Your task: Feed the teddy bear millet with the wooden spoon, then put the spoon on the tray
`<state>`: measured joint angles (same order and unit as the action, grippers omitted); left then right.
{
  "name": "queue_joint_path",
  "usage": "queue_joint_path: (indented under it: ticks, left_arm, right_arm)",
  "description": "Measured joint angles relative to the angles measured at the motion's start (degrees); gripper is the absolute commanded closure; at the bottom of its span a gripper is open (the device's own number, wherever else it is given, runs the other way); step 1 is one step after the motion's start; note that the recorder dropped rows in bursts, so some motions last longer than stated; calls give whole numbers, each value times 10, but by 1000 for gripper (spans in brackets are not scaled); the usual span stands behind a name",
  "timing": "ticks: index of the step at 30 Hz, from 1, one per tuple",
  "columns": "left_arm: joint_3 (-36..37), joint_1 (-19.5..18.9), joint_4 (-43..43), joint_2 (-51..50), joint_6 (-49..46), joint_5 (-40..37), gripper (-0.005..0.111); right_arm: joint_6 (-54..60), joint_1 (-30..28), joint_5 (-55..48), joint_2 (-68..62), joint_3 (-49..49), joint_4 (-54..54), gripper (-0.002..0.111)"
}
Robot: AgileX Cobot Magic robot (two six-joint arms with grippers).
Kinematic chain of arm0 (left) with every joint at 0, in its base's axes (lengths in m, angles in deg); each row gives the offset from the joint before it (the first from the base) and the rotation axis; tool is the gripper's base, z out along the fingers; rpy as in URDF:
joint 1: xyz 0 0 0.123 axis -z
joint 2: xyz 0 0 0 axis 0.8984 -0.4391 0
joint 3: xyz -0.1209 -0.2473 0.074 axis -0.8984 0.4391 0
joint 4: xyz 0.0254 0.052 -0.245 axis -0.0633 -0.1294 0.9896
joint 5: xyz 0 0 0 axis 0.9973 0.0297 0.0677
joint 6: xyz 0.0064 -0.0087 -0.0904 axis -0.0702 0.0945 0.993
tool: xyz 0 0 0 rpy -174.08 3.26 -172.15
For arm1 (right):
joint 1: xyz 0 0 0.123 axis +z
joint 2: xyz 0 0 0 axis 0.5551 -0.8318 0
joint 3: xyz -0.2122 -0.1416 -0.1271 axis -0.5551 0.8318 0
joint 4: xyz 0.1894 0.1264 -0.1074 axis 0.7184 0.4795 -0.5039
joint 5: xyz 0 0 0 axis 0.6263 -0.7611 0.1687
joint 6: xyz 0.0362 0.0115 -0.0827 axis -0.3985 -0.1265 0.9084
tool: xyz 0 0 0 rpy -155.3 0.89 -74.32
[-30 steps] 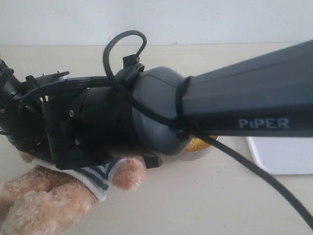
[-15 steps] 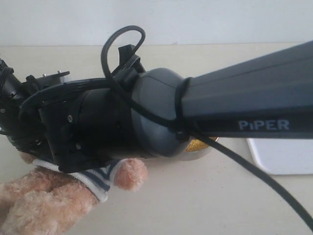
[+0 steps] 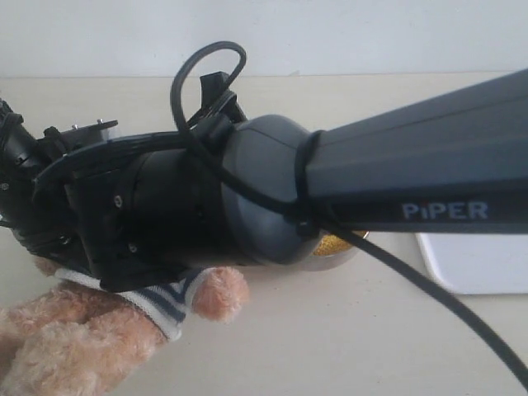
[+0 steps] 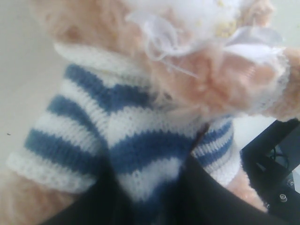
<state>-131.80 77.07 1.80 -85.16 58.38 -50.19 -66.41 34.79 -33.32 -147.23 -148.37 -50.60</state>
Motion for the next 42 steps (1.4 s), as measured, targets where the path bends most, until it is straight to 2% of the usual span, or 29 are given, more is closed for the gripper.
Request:
queue_joint_path:
  ticks: [13, 26, 42]
  left_arm:
    - [0, 0, -42, 0, -1, -8, 103]
    - [0, 0, -46, 0, -2, -8, 103]
    - [0, 0, -46, 0, -2, -8, 103]
  right_arm:
    - [41, 0, 28, 0, 0, 26, 109]
    - [86, 0, 58, 0, 1, 41, 109]
    - [66, 0, 36, 0, 1, 19, 109]
